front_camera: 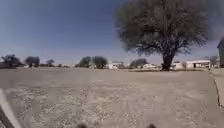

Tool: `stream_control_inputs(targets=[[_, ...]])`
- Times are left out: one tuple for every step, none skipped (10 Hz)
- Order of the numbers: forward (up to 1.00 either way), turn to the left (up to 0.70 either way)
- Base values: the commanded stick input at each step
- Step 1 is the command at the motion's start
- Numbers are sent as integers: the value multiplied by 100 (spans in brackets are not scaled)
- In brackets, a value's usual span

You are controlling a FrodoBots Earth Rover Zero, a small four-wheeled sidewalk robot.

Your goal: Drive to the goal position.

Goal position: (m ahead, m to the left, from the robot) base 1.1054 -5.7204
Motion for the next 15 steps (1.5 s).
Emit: stream_control_inputs(targets=[[70, 0], [70, 0], [70, -33], [70, -33], [70, -33], [70, -33], [70, -33], [70, -33], [70, -33], [70, -33], [70, -33], [70, -33], [70, -18], [70, -5], [70, 0]])
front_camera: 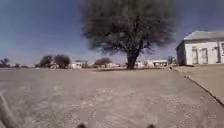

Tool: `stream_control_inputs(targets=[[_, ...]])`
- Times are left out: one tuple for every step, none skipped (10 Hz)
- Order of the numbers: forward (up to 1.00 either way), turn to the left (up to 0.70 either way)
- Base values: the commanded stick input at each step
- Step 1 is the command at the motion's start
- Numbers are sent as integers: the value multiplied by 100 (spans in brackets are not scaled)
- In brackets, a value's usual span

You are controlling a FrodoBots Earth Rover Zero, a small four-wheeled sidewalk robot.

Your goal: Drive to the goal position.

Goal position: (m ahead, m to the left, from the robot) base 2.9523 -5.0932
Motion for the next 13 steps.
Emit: stream_control_inputs(targets=[[70, 0], [70, -5], [70, -19], [70, -33], [70, -34], [70, -34], [70, 0], [70, 0], [70, 0], [70, 0], [70, 0], [70, 0], [70, 0]])
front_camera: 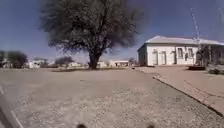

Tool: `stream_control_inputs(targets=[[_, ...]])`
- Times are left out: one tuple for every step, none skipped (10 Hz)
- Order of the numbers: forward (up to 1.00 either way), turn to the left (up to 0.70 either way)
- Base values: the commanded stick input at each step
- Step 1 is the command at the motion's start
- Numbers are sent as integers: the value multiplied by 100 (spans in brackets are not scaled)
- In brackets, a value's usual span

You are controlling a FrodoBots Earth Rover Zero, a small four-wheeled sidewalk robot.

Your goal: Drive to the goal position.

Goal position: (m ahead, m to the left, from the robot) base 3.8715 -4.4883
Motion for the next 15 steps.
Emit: stream_control_inputs(targets=[[70, 0], [70, 0], [70, 0], [70, 0], [70, 0], [70, 0], [70, 0], [70, 0], [70, 0], [70, 0], [70, 0], [70, 0], [70, 0], [70, 0], [70, 0]])
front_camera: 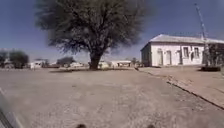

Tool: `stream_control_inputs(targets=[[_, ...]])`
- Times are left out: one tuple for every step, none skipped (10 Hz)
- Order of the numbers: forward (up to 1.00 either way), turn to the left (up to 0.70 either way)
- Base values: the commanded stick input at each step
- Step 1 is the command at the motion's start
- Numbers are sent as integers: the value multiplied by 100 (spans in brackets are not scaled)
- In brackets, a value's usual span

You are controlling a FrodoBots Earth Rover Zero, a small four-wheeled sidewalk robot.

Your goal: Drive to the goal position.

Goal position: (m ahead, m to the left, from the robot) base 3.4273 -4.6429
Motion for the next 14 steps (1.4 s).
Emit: stream_control_inputs(targets=[[70, 0], [70, 0], [70, 0], [70, 0], [70, 0], [70, 0], [70, 0], [70, 0], [70, 0], [70, 0], [70, 0], [70, 0], [70, 0], [70, -9]])
